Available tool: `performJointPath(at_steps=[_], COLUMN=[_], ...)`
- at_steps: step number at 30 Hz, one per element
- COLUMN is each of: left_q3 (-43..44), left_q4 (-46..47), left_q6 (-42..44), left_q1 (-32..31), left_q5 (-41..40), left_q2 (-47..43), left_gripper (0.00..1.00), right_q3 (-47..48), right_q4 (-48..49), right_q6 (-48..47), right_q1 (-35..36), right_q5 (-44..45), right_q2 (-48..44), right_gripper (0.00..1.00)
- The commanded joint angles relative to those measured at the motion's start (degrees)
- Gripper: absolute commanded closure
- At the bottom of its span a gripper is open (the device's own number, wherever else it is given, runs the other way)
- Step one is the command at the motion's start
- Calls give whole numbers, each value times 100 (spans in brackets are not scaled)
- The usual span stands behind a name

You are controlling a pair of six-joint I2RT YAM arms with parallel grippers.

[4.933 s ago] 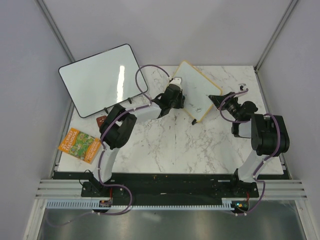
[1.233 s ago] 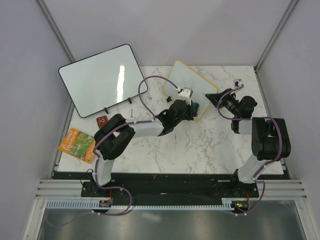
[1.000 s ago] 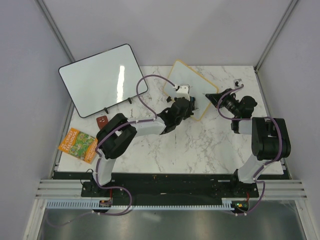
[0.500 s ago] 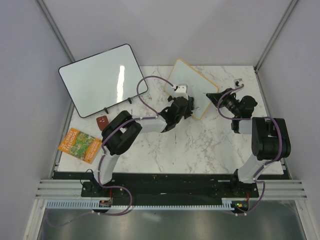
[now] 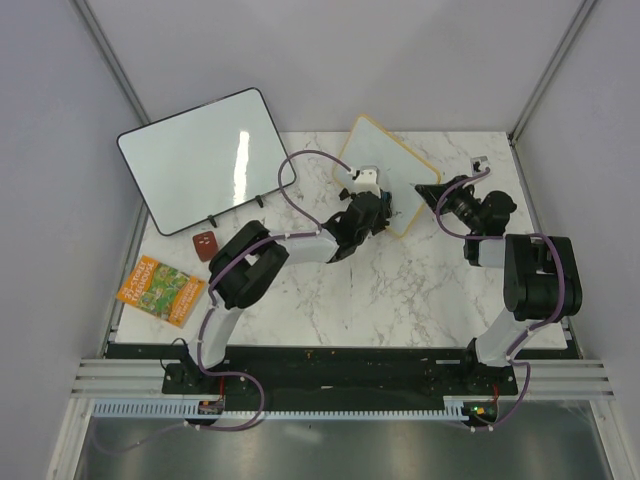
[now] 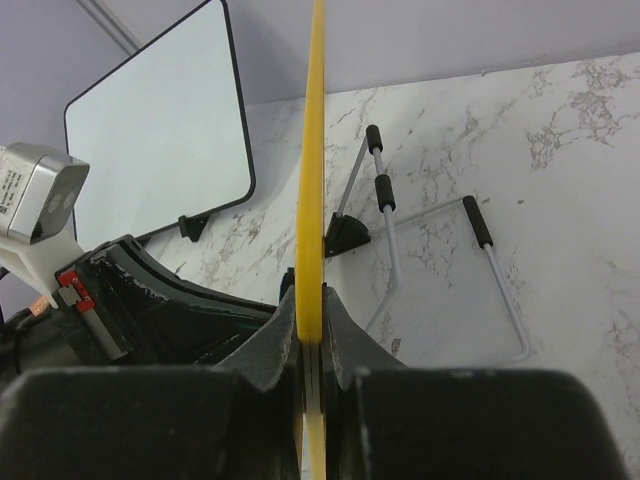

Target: Erase the whiteboard

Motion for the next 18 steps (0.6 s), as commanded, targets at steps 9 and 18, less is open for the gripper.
performJointPath(at_steps=[9, 18], left_q3=[683, 605], left_q4=[178, 431], left_q6=[319, 364], left_q1=[-726, -779], left_q5=[163, 295], left_q2=[254, 210], left_gripper=[98, 98], right_q3=[157, 166], right_q4=[173, 156], right_q6=[232, 240], right_q1=[200, 209], right_q5=[-650, -650], right_q2=[-120, -103], right_gripper=[100, 100])
